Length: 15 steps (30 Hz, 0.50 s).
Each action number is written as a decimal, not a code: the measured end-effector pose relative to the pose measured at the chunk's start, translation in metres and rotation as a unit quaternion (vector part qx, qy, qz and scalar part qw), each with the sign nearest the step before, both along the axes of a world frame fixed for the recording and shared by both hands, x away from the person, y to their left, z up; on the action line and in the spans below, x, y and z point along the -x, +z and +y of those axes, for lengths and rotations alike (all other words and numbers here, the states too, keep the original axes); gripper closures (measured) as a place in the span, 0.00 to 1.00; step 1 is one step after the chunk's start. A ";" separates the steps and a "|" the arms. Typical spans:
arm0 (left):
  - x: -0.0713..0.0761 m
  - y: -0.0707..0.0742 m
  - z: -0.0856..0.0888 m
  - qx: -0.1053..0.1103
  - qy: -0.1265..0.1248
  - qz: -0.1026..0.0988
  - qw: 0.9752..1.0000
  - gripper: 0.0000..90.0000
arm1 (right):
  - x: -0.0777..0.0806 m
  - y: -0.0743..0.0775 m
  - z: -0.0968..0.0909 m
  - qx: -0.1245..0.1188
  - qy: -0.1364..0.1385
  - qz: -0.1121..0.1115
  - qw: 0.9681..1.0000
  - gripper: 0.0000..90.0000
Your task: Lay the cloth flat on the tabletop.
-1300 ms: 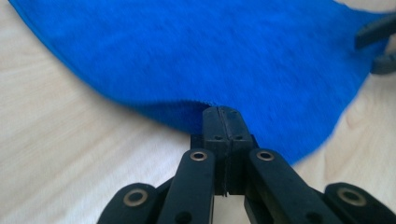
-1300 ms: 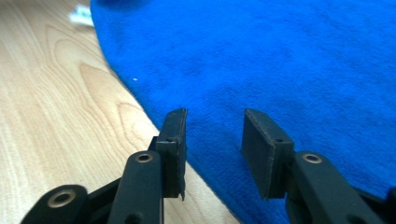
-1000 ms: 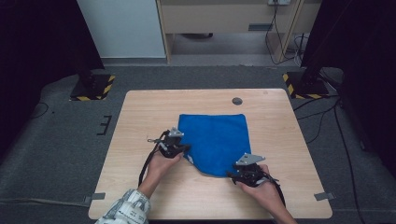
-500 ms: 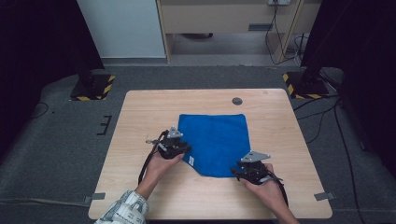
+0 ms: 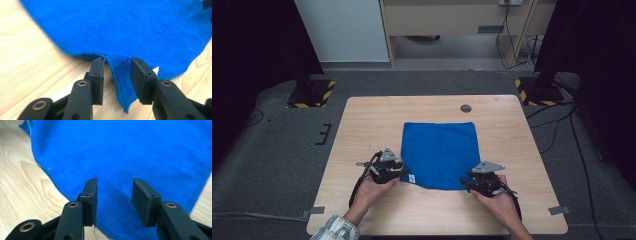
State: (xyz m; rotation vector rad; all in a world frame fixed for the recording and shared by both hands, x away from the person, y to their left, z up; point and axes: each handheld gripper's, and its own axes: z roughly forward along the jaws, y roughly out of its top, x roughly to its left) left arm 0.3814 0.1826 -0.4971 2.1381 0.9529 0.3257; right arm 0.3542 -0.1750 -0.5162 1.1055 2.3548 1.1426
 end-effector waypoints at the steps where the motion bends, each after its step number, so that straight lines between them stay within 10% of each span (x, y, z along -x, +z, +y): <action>1: 0.003 0.002 0.003 -0.001 0.003 -0.005 1.000 0.67 | 0.000 0.002 -0.002 -0.002 -0.002 -0.004 1.000 0.62; 15: 0.012 -0.014 -0.001 -0.066 -0.019 0.016 0.998 0.64 | -0.006 -0.004 -0.026 0.050 -0.082 0.012 0.995 0.56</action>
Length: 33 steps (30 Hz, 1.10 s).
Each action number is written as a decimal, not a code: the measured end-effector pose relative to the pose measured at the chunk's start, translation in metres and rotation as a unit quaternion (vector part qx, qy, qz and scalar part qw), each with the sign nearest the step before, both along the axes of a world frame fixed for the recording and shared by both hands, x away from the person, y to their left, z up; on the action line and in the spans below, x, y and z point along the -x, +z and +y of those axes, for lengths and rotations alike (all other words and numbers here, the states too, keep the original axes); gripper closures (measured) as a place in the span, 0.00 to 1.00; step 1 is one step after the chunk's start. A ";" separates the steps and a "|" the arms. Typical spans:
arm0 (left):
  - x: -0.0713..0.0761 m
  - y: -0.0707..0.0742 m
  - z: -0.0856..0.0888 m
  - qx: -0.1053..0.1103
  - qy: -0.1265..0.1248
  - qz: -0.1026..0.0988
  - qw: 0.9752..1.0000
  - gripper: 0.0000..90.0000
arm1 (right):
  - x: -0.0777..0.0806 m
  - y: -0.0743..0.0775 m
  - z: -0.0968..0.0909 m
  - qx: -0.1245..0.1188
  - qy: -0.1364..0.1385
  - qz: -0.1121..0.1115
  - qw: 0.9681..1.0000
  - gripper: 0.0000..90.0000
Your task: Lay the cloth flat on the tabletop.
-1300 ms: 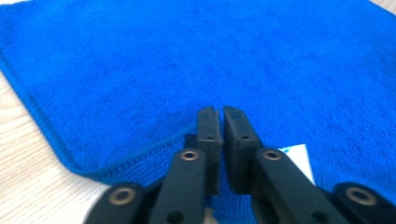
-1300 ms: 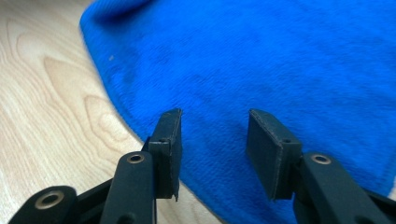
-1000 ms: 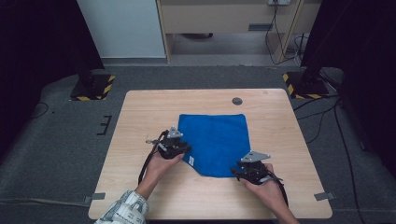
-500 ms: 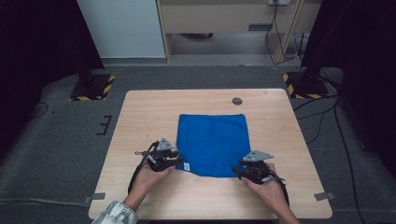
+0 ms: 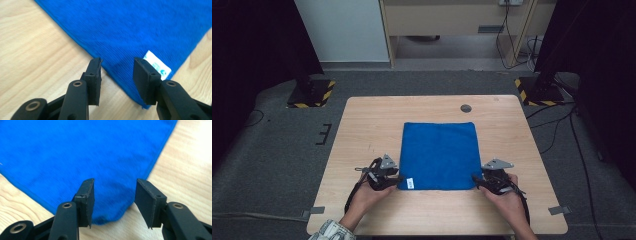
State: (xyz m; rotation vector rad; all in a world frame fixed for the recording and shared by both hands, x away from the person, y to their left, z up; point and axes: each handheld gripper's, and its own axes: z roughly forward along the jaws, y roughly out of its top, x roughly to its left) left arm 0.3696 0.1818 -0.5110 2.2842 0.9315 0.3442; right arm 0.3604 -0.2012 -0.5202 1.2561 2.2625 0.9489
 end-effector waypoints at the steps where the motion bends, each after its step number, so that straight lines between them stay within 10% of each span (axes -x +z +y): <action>1: 0.001 -0.001 -0.001 -0.004 -0.002 0.002 1.000 0.64 | 0.000 -0.001 -0.001 0.007 0.001 -0.001 1.000 0.56; 19: 0.019 -0.003 -0.008 -0.024 -0.019 0.019 0.999 0.68 | 0.006 -0.002 -0.012 0.029 -0.004 0.031 0.999 0.47; 33: -0.012 0.011 0.005 0.054 0.022 -0.016 0.998 0.25 | -0.003 0.004 0.004 -0.042 0.025 0.015 0.999 0.18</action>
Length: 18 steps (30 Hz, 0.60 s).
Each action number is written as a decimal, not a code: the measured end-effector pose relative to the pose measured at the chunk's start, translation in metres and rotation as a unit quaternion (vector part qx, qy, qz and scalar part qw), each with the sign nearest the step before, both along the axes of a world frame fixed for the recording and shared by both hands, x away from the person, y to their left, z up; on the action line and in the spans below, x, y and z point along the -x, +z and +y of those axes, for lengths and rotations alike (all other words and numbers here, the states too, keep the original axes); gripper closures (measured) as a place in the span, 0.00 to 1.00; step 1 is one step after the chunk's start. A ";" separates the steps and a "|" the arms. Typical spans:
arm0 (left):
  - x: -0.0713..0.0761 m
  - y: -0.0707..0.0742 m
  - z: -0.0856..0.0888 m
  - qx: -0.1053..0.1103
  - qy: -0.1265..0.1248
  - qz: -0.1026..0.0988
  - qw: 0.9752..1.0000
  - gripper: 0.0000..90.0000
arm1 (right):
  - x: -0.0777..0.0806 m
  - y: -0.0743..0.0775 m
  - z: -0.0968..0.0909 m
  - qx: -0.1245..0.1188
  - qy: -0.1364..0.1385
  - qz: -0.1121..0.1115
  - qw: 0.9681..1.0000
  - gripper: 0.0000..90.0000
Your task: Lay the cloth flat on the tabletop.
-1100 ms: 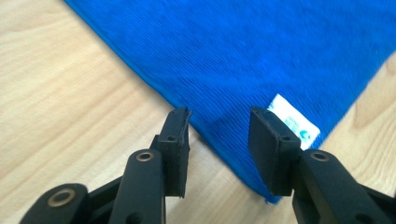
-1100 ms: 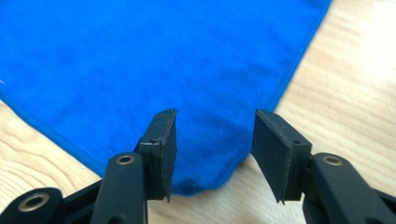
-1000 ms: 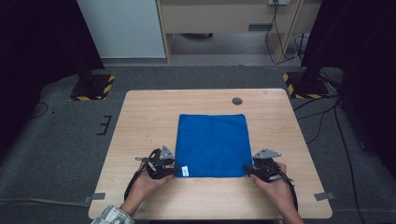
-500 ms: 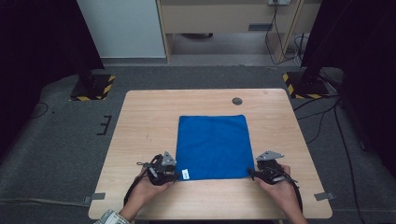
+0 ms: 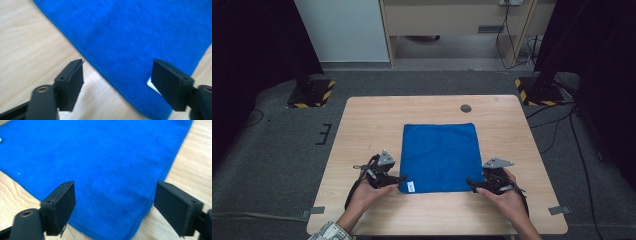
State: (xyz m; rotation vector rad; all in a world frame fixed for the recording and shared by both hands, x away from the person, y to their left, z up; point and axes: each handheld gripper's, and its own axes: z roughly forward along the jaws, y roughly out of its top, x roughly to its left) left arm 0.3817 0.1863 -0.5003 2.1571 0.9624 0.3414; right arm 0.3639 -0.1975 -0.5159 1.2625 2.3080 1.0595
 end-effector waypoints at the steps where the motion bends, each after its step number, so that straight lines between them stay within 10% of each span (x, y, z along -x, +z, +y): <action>1: -0.003 0.001 0.000 0.004 0.005 0.000 1.000 0.24 | -0.002 0.001 0.001 -0.003 0.002 -0.002 1.000 0.18; 18: -0.029 0.010 0.007 0.016 0.024 -0.013 0.999 0.11 | -0.016 0.011 0.021 -0.012 0.034 -0.004 0.999 0.12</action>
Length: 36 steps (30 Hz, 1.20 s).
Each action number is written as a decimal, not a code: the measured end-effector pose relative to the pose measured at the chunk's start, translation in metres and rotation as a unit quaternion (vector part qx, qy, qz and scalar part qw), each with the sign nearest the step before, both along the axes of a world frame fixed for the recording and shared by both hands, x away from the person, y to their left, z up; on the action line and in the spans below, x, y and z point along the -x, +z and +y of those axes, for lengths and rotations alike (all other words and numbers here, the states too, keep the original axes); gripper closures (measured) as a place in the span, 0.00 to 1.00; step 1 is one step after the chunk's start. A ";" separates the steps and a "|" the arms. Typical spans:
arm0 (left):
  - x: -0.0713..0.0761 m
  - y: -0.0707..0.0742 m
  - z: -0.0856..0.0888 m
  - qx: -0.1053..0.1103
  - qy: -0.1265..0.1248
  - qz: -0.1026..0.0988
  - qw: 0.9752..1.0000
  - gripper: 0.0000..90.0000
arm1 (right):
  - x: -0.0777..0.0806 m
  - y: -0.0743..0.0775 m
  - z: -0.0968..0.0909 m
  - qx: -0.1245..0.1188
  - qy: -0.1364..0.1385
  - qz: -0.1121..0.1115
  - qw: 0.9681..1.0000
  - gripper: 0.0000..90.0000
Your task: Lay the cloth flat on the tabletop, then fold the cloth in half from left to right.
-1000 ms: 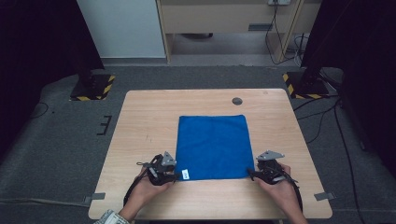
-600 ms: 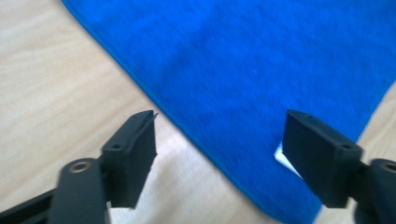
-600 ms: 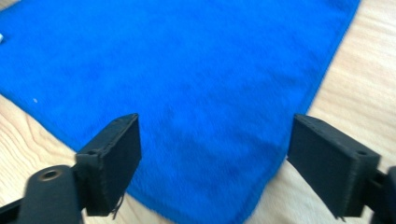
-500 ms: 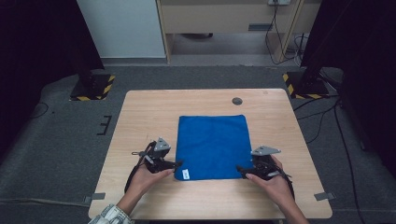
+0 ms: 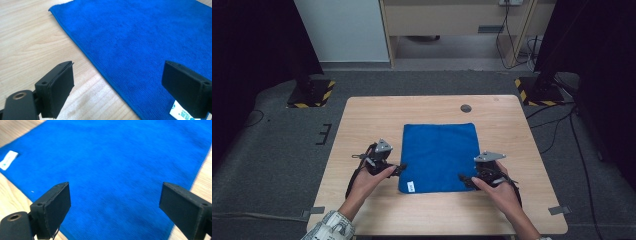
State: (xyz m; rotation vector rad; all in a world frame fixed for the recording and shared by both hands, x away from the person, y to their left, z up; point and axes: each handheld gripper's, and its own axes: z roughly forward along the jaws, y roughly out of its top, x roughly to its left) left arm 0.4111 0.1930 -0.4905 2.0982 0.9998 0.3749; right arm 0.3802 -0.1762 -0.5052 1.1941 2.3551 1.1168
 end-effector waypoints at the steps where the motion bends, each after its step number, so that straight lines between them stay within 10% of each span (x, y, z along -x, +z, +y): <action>1: -0.001 0.001 0.000 0.000 -0.001 -0.002 1.000 0.11 | -0.001 0.002 0.004 -0.004 0.005 -0.001 1.000 0.12; 36: -0.023 0.017 0.014 0.006 0.031 -0.019 0.999 0.11 | -0.004 0.026 0.115 0.032 0.120 -0.021 0.992 0.27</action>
